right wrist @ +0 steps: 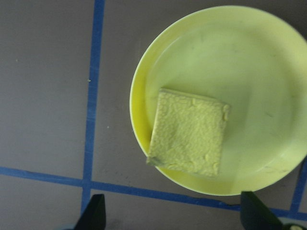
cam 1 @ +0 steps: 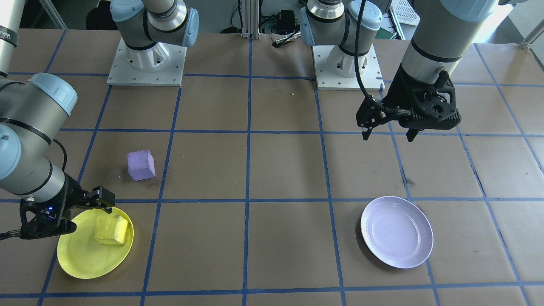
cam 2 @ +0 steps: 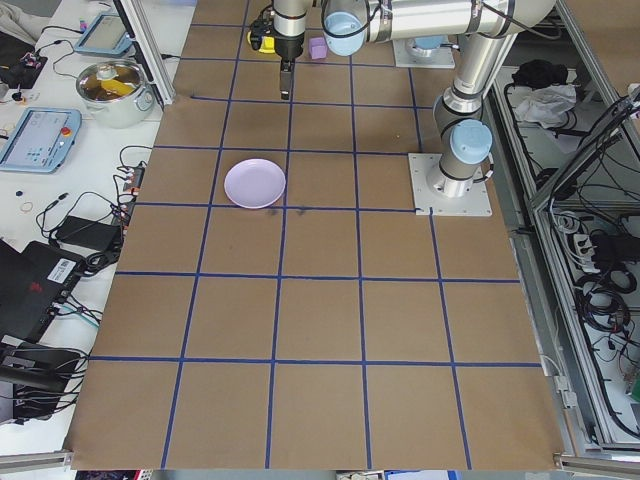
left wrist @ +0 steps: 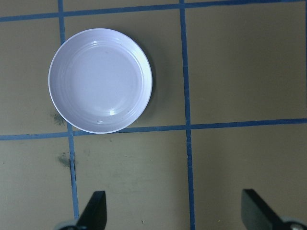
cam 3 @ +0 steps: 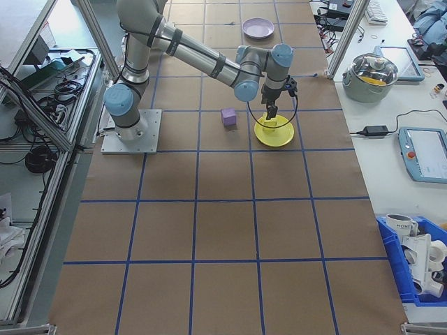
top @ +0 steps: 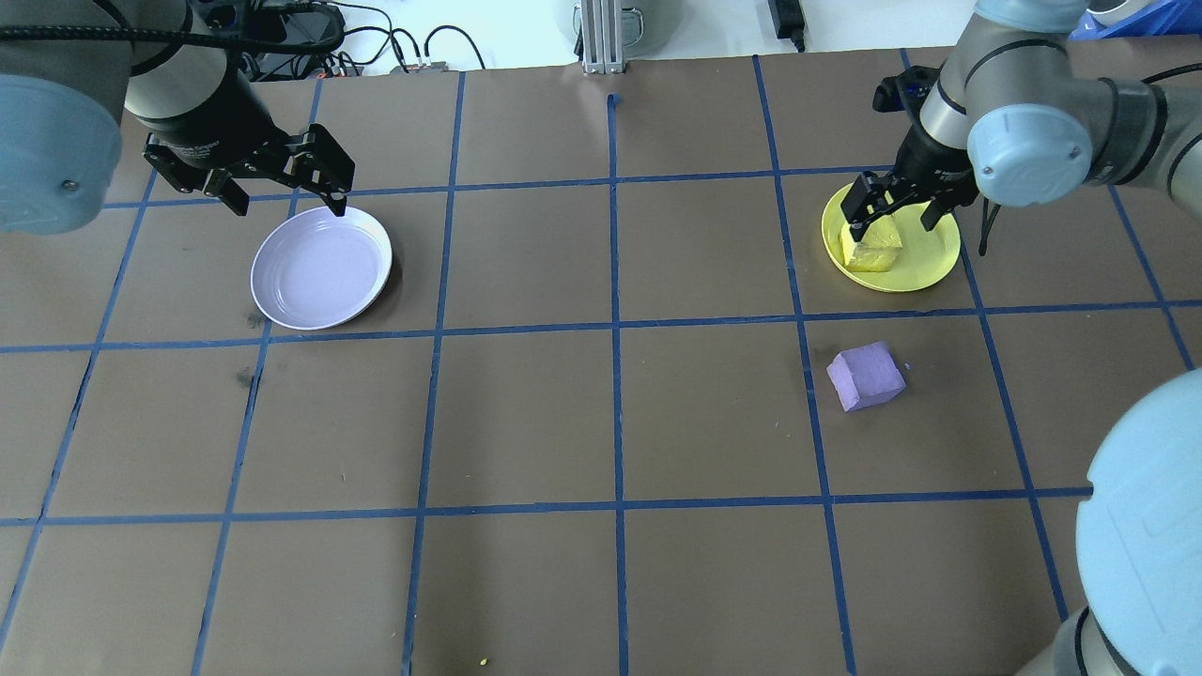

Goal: Sort blocks by color into plates

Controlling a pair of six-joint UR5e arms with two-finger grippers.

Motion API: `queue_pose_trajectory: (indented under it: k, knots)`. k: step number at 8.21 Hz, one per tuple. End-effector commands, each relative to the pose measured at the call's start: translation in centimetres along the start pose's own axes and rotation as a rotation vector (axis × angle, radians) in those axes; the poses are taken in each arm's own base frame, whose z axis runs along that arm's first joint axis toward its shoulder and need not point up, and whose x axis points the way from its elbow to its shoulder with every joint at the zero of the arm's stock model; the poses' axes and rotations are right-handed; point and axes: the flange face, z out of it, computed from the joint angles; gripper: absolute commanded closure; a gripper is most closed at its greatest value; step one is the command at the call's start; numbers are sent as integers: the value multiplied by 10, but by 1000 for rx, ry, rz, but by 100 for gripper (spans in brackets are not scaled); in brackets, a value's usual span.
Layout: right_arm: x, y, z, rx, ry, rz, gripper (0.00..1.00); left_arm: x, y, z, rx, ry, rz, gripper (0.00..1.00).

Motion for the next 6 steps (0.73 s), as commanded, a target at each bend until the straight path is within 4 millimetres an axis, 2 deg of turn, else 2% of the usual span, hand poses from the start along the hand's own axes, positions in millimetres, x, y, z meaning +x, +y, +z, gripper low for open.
queue_pose_trajectory:
  k: [1,2,3,6]
  knots:
    - [-59,52,33,-97,-39,-50,0,0,0,0,0,0,0,0]
    - [-64,73,37,-114,-38,-76,0,0,0,1,-2,0,0,0]
    - [-63,82,48,-101,-5,-109,0,0,0,0,-1,0,0,0]
    - [-71,138,89,-202,15,-177,0,0,0,0,0,0,0,0]
